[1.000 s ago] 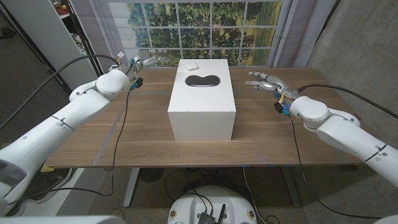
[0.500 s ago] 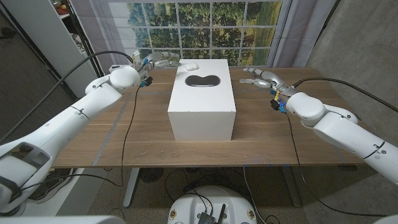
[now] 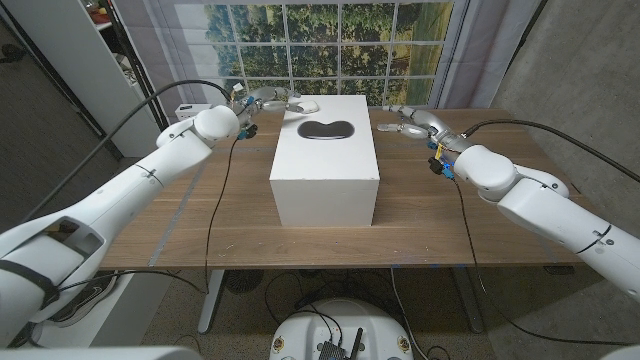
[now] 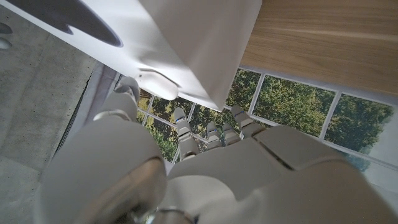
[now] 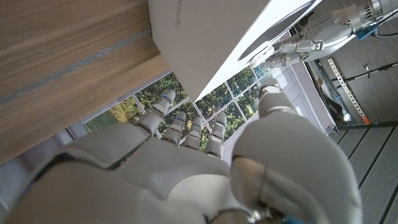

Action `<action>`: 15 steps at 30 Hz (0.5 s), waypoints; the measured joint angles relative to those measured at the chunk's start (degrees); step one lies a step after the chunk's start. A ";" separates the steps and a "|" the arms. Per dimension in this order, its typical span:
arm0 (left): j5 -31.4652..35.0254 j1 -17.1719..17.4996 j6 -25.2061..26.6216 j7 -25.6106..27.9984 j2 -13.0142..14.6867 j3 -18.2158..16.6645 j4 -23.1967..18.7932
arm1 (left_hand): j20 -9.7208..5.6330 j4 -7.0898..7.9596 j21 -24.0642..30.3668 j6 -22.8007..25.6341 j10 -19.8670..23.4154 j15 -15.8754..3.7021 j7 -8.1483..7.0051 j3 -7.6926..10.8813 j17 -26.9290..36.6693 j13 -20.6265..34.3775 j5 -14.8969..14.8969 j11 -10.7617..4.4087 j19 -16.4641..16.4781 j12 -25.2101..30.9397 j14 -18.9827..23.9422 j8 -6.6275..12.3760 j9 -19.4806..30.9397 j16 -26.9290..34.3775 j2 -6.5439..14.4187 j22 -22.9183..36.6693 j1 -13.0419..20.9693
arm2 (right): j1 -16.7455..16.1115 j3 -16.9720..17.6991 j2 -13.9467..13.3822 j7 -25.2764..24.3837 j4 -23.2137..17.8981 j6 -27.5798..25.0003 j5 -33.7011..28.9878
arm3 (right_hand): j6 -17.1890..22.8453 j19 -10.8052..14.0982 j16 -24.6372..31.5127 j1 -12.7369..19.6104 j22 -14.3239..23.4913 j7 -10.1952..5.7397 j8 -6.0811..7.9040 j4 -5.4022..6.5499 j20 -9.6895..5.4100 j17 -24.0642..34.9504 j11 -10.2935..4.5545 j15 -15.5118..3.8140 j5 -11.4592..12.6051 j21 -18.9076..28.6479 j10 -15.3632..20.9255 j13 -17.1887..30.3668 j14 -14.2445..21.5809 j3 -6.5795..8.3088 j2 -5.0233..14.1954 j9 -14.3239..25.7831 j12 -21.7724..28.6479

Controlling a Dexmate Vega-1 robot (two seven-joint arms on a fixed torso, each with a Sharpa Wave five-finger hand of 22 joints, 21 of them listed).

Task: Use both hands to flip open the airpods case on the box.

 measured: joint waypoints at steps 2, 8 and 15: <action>0.72 -0.40 0.46 0.06 -0.66 0.55 0.46 | 0.00 0.00 -0.21 0.45 0.00 0.00 0.45 0.00 0.00 0.00 0.15 0.00 0.00 0.00 0.00 0.00 0.00 0.00 0.00 0.00 0.00 | -0.51 0.20 0.03 -0.04 -0.31 0.21 -0.05 | 0.00 0.00 0.00 0.00 0.00 0.00 0.00 0.00 0.00 0.00 0.00 0.00 0.00 0.00 0.00 0.00 0.00 0.00 0.00 0.00 0.00; 1.98 -0.92 1.71 0.54 -1.89 1.43 1.25 | 0.54 0.47 -0.64 7.61 1.36 -0.06 1.57 -0.47 0.00 0.00 0.42 -0.11 1.32 1.31 0.98 2.69 0.60 0.44 1.74 0.28 1.88 | -2.06 1.13 0.03 -0.64 -1.10 0.60 -0.08 | 0.32 0.00 0.00 0.00 0.00 0.31 0.00 0.00 0.00 0.00 0.03 0.02 0.00 0.00 0.03 0.00 0.02 0.00 0.00 0.00 0.00; 2.41 -0.51 2.94 2.78 -3.25 1.64 1.45 | 0.79 -0.11 -1.07 15.88 5.96 -1.54 0.75 -0.70 0.01 -0.80 0.21 -1.21 4.60 3.12 4.72 6.10 0.75 0.88 5.57 0.40 7.17 | -3.71 2.07 0.04 -1.39 -1.72 1.24 -0.09 | 0.31 0.00 0.00 0.00 0.00 0.31 0.00 0.00 0.00 0.00 0.05 0.02 0.00 0.00 0.36 0.00 0.02 0.00 0.00 0.00 0.35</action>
